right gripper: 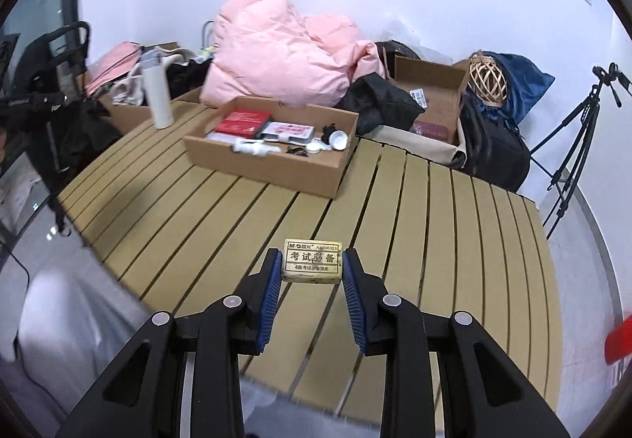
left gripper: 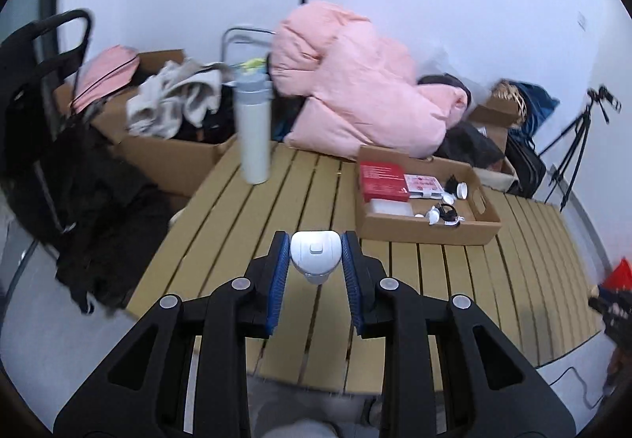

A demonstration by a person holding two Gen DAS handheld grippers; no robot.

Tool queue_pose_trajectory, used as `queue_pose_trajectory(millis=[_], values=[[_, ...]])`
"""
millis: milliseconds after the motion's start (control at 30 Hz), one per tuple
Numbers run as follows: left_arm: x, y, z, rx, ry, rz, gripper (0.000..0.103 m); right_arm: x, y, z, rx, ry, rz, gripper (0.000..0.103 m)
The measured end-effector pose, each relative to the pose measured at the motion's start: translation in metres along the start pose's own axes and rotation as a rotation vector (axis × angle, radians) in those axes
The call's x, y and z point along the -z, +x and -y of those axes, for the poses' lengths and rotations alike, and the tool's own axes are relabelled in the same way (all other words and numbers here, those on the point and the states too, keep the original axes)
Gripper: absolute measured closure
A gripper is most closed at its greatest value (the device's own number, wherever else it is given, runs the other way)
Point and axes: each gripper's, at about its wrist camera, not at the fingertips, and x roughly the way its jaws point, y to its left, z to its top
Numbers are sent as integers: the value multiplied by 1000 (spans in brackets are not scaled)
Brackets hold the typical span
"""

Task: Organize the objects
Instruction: 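Carry the clip with the left tool into the tray while the right tool drops the tan box there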

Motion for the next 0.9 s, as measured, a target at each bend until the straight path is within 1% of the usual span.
queue_pose_trajectory(millis=[67,133,233,333,400,500,567,600,633,667,700,767,800,833,900], values=[[3,-18,-6,3,-20,3,80,7,-15,-7,-2,-5,10,69],[4,-32,-5,-4,-18,22,80,11,-24,-11,-7,-1,20,69],[2,-43,5,24,-6,35,80,10,-35,-12,-22,15,42,69],[-5,-41,24,56,19,37,80,3,-42,-11,-13,11,69,69],[-14,-32,40,74,36,35,80,-7,-46,-8,-15,9,90,69],[-32,-4,73,121,50,0,80,-33,-41,-4,-26,2,106,69],[-47,25,101,184,58,-48,80,-57,-27,-1,-58,-7,106,69],[-50,36,112,204,65,-65,80,-69,-18,0,-78,-5,100,69],[-58,56,130,224,79,-90,80,-82,-5,2,-106,-5,84,69],[-62,71,142,229,90,-106,80,-90,5,3,-123,-2,76,69],[-66,85,152,227,99,-122,80,-104,22,4,-139,-1,60,69],[-74,127,174,227,117,-172,80,-122,55,5,-152,-5,23,69],[-76,148,183,229,119,-194,80,-132,78,7,-152,-7,-3,69],[-79,177,192,228,113,-223,80,-139,100,8,-163,-3,-31,69],[-81,214,204,238,115,-262,80,-149,136,11,-169,1,-73,69]])
